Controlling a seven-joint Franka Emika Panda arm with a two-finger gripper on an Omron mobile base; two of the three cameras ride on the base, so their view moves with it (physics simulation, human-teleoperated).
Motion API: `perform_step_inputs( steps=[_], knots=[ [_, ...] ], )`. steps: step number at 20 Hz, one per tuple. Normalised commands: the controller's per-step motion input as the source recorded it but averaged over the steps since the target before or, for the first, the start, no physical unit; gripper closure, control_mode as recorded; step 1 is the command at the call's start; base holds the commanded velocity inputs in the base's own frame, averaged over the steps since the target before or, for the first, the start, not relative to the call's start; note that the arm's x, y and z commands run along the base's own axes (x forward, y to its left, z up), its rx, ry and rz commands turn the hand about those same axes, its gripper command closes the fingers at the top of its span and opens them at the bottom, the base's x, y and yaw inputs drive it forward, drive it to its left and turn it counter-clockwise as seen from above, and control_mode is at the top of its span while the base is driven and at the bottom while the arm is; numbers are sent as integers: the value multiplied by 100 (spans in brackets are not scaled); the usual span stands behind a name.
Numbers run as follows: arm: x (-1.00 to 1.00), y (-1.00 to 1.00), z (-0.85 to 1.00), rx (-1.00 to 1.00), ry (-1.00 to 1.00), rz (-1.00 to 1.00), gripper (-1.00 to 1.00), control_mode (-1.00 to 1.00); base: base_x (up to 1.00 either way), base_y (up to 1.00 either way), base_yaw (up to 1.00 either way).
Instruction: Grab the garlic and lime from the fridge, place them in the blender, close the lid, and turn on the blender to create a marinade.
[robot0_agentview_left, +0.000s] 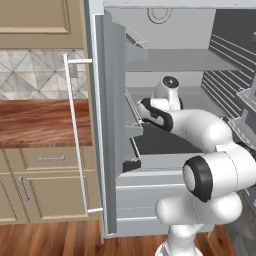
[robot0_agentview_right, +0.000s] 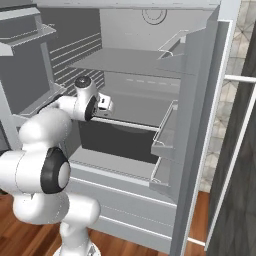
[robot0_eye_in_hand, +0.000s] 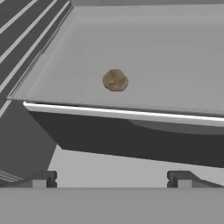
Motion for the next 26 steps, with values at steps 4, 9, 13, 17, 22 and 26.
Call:
perform_step_inputs(
  steps=[4, 9, 13, 17, 22, 26],
  knots=[
    [28, 0, -9, 0, 0, 0, -100, -100, 0, 0, 0],
    [20, 0, -38, 0, 0, 0, -100, -100, 0, 0, 0],
    [30, 0, -19, 0, 0, 0, -100, -100, 0, 0, 0],
    [40, 0, -8, 0, 0, 0, -100, -100, 0, 0, 0],
    [40, 0, -3, 0, 0, 0, -100, -100, 0, 0, 0],
    [41, 0, -5, 0, 0, 0, -100, -100, 0, 0, 0]
  ],
)
